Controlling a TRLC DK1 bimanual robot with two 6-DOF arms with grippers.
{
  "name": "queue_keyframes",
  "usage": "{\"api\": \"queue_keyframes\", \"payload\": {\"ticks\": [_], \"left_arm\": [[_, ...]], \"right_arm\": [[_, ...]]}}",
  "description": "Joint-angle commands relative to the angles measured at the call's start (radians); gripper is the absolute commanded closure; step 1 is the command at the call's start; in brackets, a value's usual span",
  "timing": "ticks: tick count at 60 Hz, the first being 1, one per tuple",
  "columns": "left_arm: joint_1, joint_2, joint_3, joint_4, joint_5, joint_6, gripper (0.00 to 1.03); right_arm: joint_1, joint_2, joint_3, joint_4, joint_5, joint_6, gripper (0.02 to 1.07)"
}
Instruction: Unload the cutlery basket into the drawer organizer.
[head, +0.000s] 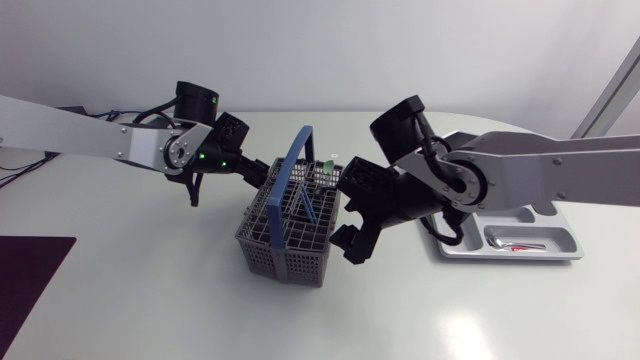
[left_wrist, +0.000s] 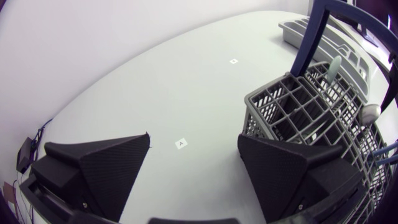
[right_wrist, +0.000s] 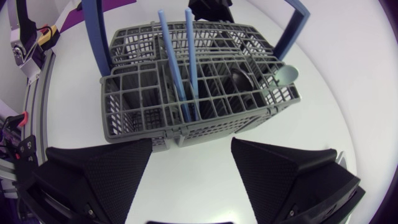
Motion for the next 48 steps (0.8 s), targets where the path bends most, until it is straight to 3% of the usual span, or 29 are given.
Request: {"api": "queue_keyframes", "payload": {"ticks": [1, 14, 23, 28, 42, 48], "left_arm": [[-0.028, 0.045, 0.062, -0.031, 0.006, -0.002, 0.06], [-0.060, 0.077, 0.137, -0.077, -0.009, 0.001, 0.06], [-0.001, 0.028, 0.144, -0.115, -0.011, 0.018, 0.05], [0.042, -0.064, 0.091, -0.128, -0.006, 0.046, 0.06], [0.065, -0.357, -0.099, -0.154, 0.023, 0.130, 0.05], [0.065, -0.487, -0.165, -0.189, 0.049, 0.154, 0.05]], "right_arm": [[0.026, 0.012, -0.014, 0.032, -0.010, 0.053, 0.16], [0.046, -0.009, -0.037, 0.045, -0.009, 0.079, 0.16], [0.029, -0.100, -0.084, 0.040, -0.006, 0.051, 0.16], [-0.005, -0.181, -0.107, 0.034, -0.018, 0.023, 0.16], [-0.048, -0.207, -0.089, 0.069, -0.061, -0.024, 0.16], [-0.045, -0.181, -0.075, 0.106, -0.078, -0.033, 0.24]]}}
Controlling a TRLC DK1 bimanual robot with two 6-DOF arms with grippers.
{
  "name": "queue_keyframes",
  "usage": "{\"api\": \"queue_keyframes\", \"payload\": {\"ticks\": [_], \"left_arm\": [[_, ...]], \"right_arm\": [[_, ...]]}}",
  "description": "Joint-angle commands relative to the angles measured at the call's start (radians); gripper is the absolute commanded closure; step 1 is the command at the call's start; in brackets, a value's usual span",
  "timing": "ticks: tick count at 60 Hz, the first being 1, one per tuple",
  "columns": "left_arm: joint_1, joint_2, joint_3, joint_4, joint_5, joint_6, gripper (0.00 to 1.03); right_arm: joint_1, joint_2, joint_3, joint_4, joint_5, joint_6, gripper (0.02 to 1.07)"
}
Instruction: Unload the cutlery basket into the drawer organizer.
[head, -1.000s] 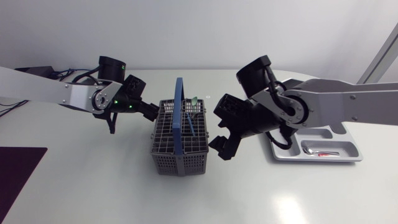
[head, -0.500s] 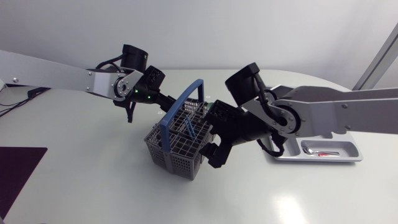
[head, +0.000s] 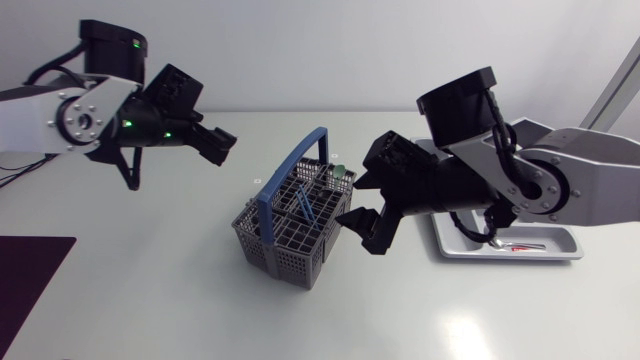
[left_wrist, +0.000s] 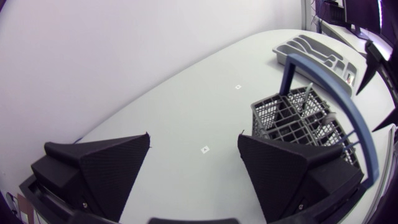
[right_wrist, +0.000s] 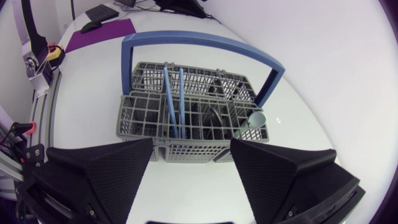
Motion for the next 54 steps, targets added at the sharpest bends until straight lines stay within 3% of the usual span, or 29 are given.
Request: {"api": "queue_keyframes", "payload": {"ticks": [1, 15, 25, 39, 54], "left_arm": [[-0.001, -0.112, -0.079, -0.035, 0.018, 0.046, 0.05], [-0.040, -0.342, -0.181, -0.114, 0.038, 0.060, 0.05], [-0.079, -0.451, -0.235, -0.150, 0.044, 0.067, 0.05], [-0.113, -0.531, -0.276, -0.190, 0.044, 0.075, 0.05], [-0.122, -0.559, -0.289, -0.202, 0.044, 0.069, 0.05]], "right_arm": [[-0.001, 0.033, 0.013, 0.035, -0.016, -0.020, 0.25], [0.015, 0.123, 0.055, 0.132, -0.088, -0.048, 0.41], [0.028, 0.160, 0.058, 0.189, -0.108, -0.080, 0.46], [0.025, 0.209, 0.078, 0.230, -0.140, -0.108, 0.65], [0.027, 0.257, 0.111, 0.232, -0.151, -0.115, 0.70]]}}
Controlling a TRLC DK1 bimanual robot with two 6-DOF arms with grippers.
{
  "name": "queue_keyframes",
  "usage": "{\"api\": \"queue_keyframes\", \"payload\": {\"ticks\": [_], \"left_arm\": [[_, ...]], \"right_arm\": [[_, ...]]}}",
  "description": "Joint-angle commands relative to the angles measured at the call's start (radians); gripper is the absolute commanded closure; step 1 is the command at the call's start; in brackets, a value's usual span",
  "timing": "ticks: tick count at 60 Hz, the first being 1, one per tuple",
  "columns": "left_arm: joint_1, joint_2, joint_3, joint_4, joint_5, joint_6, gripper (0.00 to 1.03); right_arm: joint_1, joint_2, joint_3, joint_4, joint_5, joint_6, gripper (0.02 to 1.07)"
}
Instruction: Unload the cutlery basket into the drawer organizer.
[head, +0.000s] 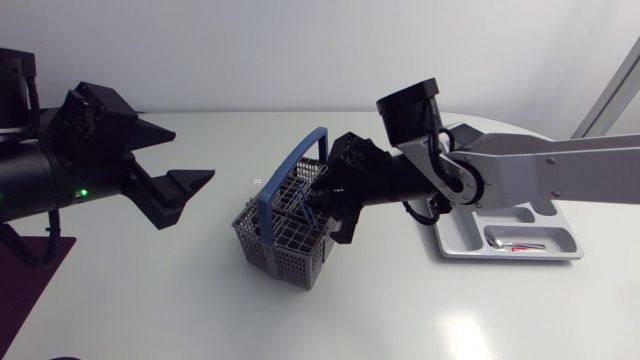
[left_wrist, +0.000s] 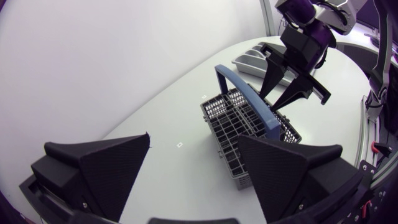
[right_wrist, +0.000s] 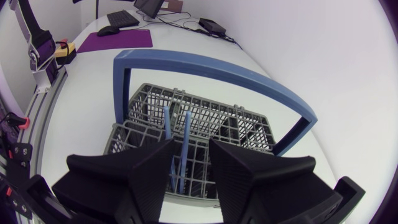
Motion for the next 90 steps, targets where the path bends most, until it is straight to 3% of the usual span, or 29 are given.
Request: {"api": "queue_keyframes", "payload": {"ticks": [1, 8, 23, 31, 66, 90], "left_arm": [[-0.009, -0.015, -0.028, -0.006, 0.008, 0.018, 0.05], [-0.012, -0.020, -0.028, -0.011, 0.008, 0.018, 0.05], [-0.020, -0.021, -0.027, -0.013, 0.008, 0.017, 0.05], [-0.026, -0.021, -0.030, -0.013, 0.008, 0.012, 0.05], [-0.046, -0.032, -0.024, -0.019, 0.002, 0.011, 0.05], [-0.064, -0.052, -0.017, -0.025, -0.006, 0.008, 0.05]], "right_arm": [[0.005, 0.030, 0.030, 0.010, -0.009, -0.019, 0.71], [0.011, 0.036, 0.039, 0.009, -0.010, -0.017, 0.71], [0.031, 0.053, 0.049, 0.000, -0.015, -0.017, 0.95], [0.031, 0.061, 0.065, -0.031, -0.015, -0.012, 1.01], [0.031, -0.099, 0.095, -0.106, -0.016, 0.041, 1.01], [0.047, -0.296, 0.135, -0.135, -0.061, 0.202, 1.01]]}}
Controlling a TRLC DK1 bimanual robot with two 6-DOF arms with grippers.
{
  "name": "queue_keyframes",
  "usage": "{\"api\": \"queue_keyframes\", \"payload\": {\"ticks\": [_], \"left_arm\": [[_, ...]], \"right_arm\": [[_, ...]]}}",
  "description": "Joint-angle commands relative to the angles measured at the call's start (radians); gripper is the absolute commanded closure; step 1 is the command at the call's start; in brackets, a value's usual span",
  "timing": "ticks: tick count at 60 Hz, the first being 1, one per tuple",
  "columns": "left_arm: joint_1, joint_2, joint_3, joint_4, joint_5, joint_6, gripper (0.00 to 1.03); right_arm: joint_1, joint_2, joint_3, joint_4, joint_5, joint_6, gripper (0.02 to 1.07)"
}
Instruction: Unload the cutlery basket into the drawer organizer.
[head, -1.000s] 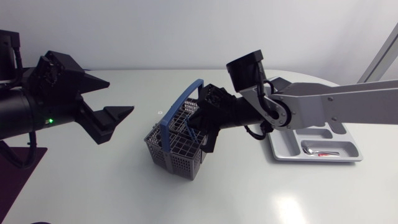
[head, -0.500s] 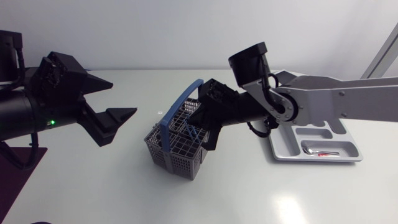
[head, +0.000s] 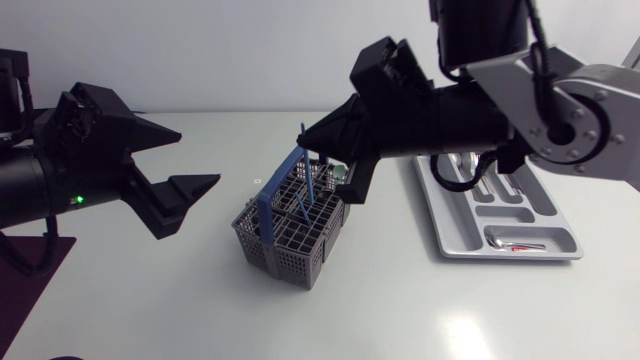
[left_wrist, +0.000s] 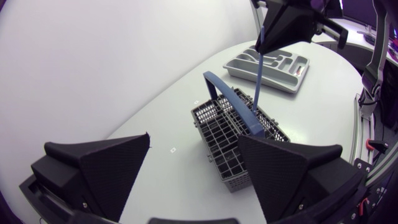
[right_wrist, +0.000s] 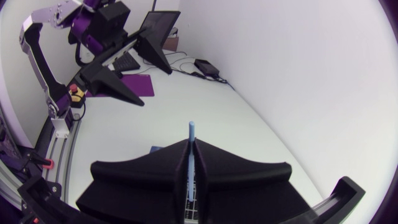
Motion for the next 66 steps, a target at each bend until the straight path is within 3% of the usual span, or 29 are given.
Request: {"api": "queue_keyframes", "payload": {"ticks": [1, 9, 21, 40, 66], "left_arm": [[-0.013, -0.019, -0.017, -0.007, -0.005, 0.008, 0.05], [-0.021, -0.030, -0.013, -0.019, -0.006, 0.008, 0.05], [-0.031, -0.045, -0.010, -0.030, -0.006, 0.008, 0.05], [-0.064, -0.045, -0.013, -0.025, -0.006, 0.001, 0.05], [-0.064, -0.076, -0.039, -0.027, -0.006, 0.001, 0.05]], "right_arm": [[0.006, -0.059, 0.023, -0.007, -0.010, 0.071, 1.01], [-0.035, -0.140, 0.041, -0.042, -0.002, 0.124, 1.01], [-0.278, -0.174, 0.110, -0.263, -0.007, 0.090, 1.01], [-0.675, 0.083, 0.250, -0.533, -0.047, -0.010, 1.01], [-0.759, 0.413, 0.319, -0.570, 0.016, 0.065, 1.01]]}}
